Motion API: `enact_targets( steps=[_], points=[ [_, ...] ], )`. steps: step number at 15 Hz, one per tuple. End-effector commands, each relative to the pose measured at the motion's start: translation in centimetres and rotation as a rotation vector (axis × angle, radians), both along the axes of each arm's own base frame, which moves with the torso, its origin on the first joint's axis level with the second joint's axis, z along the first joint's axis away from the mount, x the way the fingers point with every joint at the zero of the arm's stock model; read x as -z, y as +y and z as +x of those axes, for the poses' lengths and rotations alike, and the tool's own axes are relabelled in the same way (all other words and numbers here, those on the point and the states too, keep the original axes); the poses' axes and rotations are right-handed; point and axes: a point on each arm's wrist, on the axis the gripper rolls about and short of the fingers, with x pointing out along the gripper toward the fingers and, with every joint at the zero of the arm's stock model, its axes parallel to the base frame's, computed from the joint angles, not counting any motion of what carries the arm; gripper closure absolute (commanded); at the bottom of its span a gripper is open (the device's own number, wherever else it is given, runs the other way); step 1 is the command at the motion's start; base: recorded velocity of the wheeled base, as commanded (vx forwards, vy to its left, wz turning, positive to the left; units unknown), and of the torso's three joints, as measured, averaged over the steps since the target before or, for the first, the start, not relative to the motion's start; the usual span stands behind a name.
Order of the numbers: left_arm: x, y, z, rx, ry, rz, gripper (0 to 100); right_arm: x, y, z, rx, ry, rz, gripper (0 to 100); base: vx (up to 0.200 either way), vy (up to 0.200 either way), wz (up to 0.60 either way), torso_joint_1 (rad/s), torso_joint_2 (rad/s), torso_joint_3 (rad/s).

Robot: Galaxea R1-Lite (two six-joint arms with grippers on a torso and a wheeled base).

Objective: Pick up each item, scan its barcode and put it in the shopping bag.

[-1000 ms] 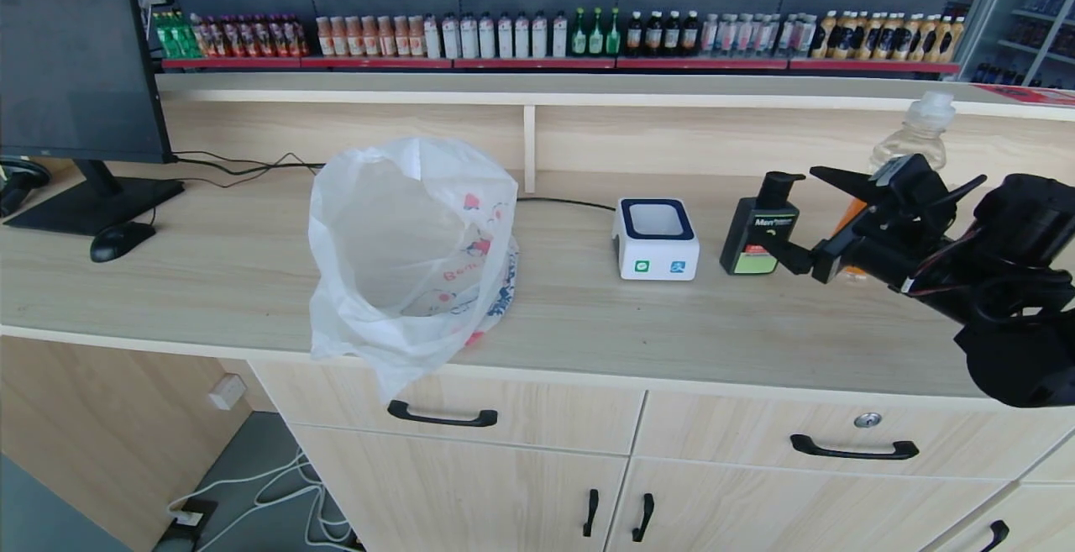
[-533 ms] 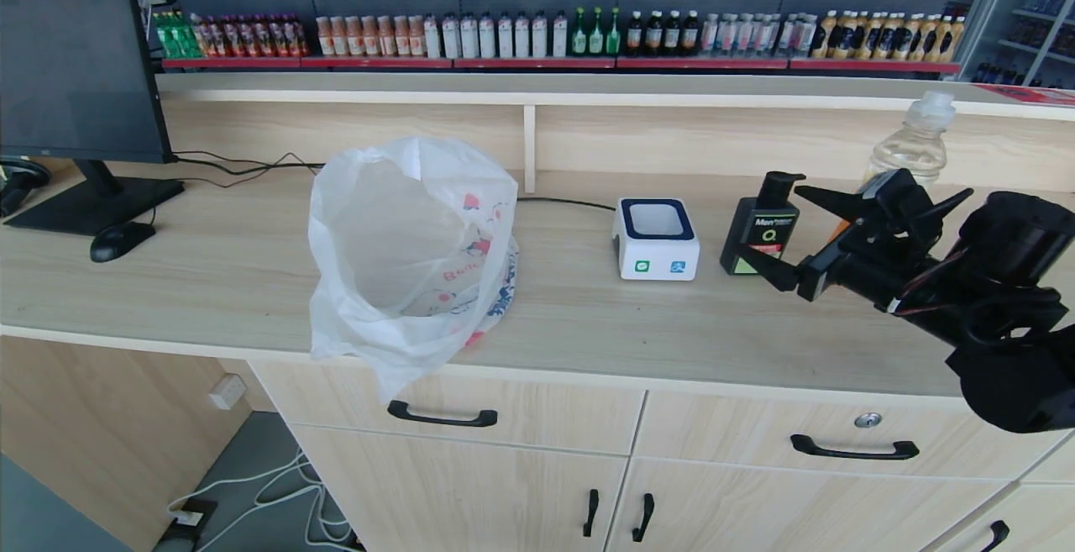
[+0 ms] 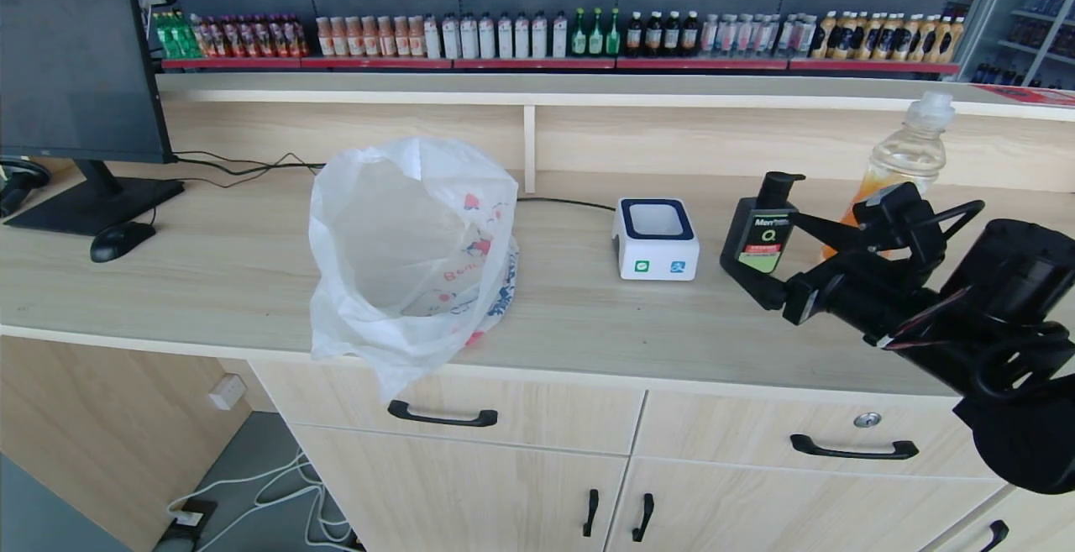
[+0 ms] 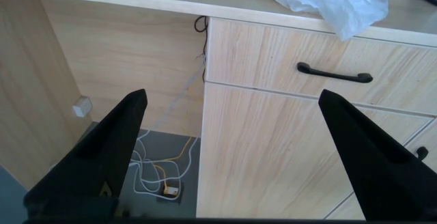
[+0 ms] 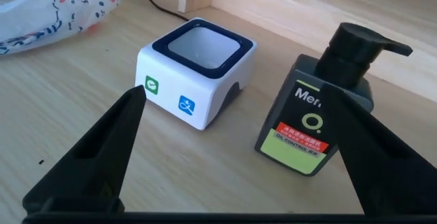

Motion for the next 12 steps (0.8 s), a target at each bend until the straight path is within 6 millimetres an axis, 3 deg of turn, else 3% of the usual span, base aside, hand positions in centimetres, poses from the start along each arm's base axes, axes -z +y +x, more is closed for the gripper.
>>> enact_targets(
  steps=[1,7,12],
  points=[
    [0.0,0.0,0.0,-0.001,0.001,-0.001,0,0.7,0.0,0.3,0.002,0.025,0.010,0,0.000,0.000,0.00,0.000,0.00,0.000],
    [0.0,0.0,0.0,-0.001,0.001,-0.001,0,1.7,-1.6,2.1,0.054,0.057,0.033,0,0.000,0.000,0.00,0.000,0.00,0.000],
    [0.0,0.0,0.0,-0.001,0.001,-0.001,0,2.0,-1.5,3.6,0.057,0.047,0.036,0,0.000,0.000,0.00,0.000,0.00,0.000]
  ],
)
